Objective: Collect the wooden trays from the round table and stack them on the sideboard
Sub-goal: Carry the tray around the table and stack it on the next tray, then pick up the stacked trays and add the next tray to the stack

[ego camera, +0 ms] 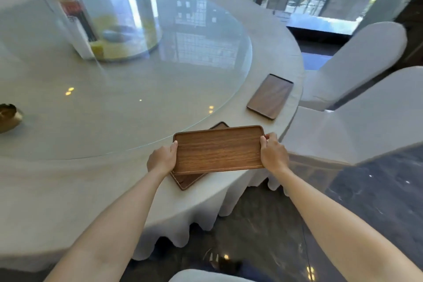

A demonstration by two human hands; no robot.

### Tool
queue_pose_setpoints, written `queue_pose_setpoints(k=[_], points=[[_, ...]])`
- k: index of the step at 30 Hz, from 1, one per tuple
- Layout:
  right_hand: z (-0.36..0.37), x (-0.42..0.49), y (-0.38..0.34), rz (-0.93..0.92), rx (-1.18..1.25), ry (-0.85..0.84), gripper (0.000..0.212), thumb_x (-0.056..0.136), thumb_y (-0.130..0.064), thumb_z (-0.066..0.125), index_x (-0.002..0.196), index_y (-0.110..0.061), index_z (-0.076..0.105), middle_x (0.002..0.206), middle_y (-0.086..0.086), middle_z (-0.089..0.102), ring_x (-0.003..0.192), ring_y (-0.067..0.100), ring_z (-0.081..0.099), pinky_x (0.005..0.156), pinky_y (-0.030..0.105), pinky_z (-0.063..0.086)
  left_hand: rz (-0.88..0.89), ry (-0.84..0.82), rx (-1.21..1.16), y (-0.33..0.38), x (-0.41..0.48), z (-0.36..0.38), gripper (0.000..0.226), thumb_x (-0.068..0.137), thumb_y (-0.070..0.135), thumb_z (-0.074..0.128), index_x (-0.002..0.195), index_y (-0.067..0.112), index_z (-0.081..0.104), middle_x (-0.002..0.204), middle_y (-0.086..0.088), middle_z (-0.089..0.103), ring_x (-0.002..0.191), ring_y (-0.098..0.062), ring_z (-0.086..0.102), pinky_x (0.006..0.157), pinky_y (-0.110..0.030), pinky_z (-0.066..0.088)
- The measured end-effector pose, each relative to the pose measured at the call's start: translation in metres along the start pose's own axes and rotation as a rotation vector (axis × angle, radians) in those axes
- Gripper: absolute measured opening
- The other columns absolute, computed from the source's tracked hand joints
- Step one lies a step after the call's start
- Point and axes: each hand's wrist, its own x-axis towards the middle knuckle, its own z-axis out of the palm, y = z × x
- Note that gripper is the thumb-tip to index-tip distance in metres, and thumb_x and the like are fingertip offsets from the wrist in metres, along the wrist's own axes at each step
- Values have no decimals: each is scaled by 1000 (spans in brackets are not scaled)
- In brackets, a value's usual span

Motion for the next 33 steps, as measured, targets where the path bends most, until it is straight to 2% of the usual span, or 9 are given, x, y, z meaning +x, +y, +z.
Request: queue_pose_setpoints(k=[4, 9, 13, 15, 18, 25, 29, 33], points=[[19, 40, -11, -105, -70, -100, 37, 101, -28, 22, 116, -2, 46, 105, 21, 65, 95, 37, 59, 73, 37, 38, -134, 5, 5, -8, 7, 7, 65, 100, 40, 22, 96, -8, 66, 108, -26, 67, 104, -41, 59, 85, -39, 47], [43, 85, -18, -225, -127, -223, 40, 101, -28, 23, 112, -1, 50, 104, 21, 66, 95, 38, 59, 73, 38, 38, -305, 21, -24, -15, 10, 23, 66, 99, 42, 21, 94, -6, 66, 104, -24, 67, 100, -39, 61, 83, -38, 48], [59, 110, -17, -298, -202, -325, 42, 100, -31, 22, 104, -2, 52, 99, 19, 66, 84, 33, 56, 73, 38, 39, -434, 12, -34, -15, 3, 37, 66, 99, 43, 20, 96, -5, 65, 103, -22, 67, 99, -38, 61, 81, -37, 48], [66, 118, -15, -337, -247, -365, 41, 101, -30, 22, 103, -1, 51, 99, 20, 66, 86, 35, 58, 71, 37, 38, -469, 13, -28, -16, 3, 41, 67, 99, 43, 19, 94, -5, 65, 102, -22, 68, 98, -38, 62, 83, -38, 49], [72, 125, -13, -406, -311, -406, 40, 101, -29, 21, 103, -2, 49, 98, 21, 67, 91, 38, 61, 72, 39, 40, -499, 17, -12, -17, 1, 46, 67, 99, 43, 19, 94, -4, 66, 102, -22, 68, 98, -37, 61, 84, -39, 48], [76, 134, -9, -542, -399, -447, 38, 101, -28, 19, 103, -2, 46, 95, 21, 68, 88, 38, 63, 72, 41, 46, -511, 31, 23, -16, -8, 60, 66, 100, 41, 18, 92, -3, 65, 97, -21, 69, 94, -37, 62, 79, -38, 48], [78, 135, -9, -578, -430, -456, 36, 101, -29, 19, 99, -4, 45, 95, 19, 69, 88, 38, 63, 67, 39, 41, -506, 56, 17, -19, -9, 63, 66, 100, 40, 18, 89, -5, 65, 94, -21, 68, 93, -37, 62, 79, -38, 47], [77, 135, -8, -614, -442, -470, 27, 101, -29, 20, 86, -10, 32, 92, 20, 69, 85, 38, 64, 62, 36, 37, -490, 85, 7, -24, -12, 67, 66, 100, 40, 18, 87, -4, 64, 89, -20, 67, 91, -36, 62, 76, -37, 47]])
